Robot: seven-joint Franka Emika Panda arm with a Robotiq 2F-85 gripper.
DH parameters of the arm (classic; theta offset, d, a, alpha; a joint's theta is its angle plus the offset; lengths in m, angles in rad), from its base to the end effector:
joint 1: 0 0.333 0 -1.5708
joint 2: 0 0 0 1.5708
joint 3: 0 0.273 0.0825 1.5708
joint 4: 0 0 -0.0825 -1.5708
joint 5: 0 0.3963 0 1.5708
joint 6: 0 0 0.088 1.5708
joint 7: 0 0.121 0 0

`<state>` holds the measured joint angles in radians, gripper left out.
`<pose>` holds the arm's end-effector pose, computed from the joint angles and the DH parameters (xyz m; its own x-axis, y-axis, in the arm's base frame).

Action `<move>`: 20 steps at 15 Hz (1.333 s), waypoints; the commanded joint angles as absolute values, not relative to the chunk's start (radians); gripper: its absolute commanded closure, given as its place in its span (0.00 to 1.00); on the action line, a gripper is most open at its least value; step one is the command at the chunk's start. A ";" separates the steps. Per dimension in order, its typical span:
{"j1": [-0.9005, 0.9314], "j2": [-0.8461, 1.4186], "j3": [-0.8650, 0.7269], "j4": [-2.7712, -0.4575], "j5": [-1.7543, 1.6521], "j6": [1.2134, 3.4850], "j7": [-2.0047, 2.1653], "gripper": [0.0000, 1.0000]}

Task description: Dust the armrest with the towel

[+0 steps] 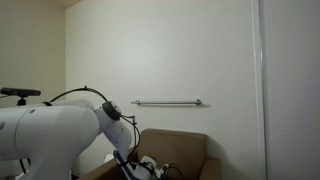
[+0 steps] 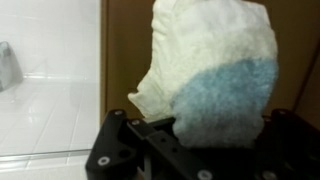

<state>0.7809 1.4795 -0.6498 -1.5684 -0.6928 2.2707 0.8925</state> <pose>0.5427 -0.0193 -0.1179 0.9785 0.1803 -0.0998 0.1438 -0.2505 0.9574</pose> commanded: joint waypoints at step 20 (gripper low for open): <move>0.611 1.270 -0.303 -2.019 -0.973 1.706 1.407 0.95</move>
